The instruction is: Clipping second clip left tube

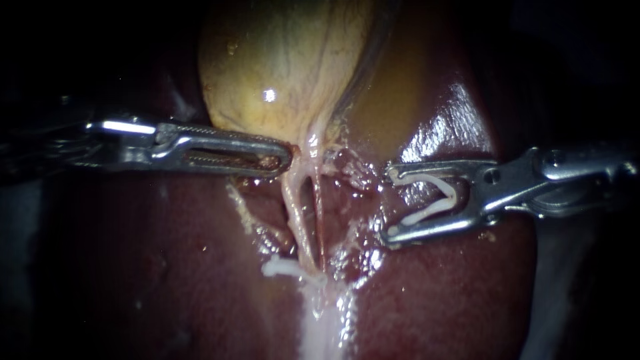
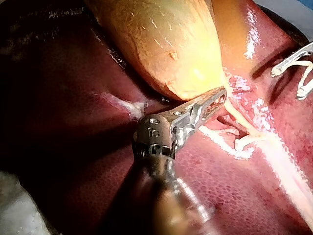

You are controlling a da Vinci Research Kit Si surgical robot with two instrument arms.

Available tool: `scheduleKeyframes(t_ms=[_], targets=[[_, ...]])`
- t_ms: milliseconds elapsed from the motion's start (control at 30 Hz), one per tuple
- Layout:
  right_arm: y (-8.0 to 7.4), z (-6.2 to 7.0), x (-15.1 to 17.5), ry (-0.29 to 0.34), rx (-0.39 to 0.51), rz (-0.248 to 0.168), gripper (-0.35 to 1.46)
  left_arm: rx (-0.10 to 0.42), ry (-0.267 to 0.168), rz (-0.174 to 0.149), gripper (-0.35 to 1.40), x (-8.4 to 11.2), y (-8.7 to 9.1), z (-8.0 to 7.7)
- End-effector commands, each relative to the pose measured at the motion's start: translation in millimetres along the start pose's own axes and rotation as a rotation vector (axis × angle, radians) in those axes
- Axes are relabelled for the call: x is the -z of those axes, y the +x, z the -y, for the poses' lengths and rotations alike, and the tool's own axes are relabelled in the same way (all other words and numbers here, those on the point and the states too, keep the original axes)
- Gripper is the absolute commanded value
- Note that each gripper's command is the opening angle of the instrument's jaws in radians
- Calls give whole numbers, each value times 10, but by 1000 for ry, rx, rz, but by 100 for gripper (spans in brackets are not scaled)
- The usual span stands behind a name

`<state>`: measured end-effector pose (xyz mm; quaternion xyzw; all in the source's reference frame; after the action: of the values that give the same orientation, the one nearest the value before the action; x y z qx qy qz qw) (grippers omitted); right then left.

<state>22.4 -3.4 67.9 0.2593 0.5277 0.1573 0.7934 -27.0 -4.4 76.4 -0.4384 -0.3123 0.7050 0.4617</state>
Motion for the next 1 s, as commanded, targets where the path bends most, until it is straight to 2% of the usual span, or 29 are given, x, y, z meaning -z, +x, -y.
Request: scheduleKeyframes(t_ms=[33,267,467,667,1000], targets=[[0,0,0,0,0,0,50,0,0,0,-35,0,0,-1],[1,0,-2,-1,0,0,50,10,-1,4,-35,11,2,-19],[1,-1,-3,-2,-1,0,50,18,-24,-13,-35,29,12,-37],[2,-1,-3,-2,-1,0,50,31,-27,-22,-35,47,18,-53],[3,4,-18,-5,1,0,50,24,-30,-23,-35,52,16,-56]])
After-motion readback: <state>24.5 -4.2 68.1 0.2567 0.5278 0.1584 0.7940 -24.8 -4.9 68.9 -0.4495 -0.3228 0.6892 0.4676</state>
